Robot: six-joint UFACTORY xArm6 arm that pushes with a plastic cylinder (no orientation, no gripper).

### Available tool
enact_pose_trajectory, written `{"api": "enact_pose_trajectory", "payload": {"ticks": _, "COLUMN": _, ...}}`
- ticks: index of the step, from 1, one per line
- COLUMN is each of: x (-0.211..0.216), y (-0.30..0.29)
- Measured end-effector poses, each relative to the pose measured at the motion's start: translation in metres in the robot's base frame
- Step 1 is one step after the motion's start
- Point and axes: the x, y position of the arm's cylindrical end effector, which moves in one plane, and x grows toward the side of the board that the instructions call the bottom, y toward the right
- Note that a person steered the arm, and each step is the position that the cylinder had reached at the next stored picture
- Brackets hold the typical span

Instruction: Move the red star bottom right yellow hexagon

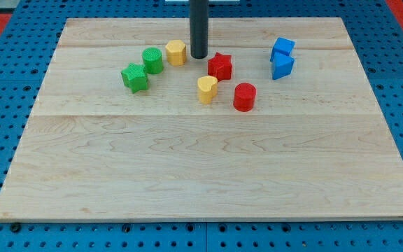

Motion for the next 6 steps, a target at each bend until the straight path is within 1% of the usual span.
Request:
{"api": "enact_pose_trajectory", "payload": {"ticks": 1, "x": 0.001, "y": 0.000}}
{"api": "enact_pose_trajectory", "payload": {"ticks": 2, "x": 0.018, "y": 0.019}}
{"api": "enact_pose_trajectory", "payload": {"ticks": 4, "x": 0.022, "y": 0.023}}
{"api": "enact_pose_trajectory", "payload": {"ticks": 5, "x": 0.036, "y": 0.024}}
{"api": "enact_pose_trajectory", "payload": {"ticks": 6, "x": 0.032, "y": 0.024}}
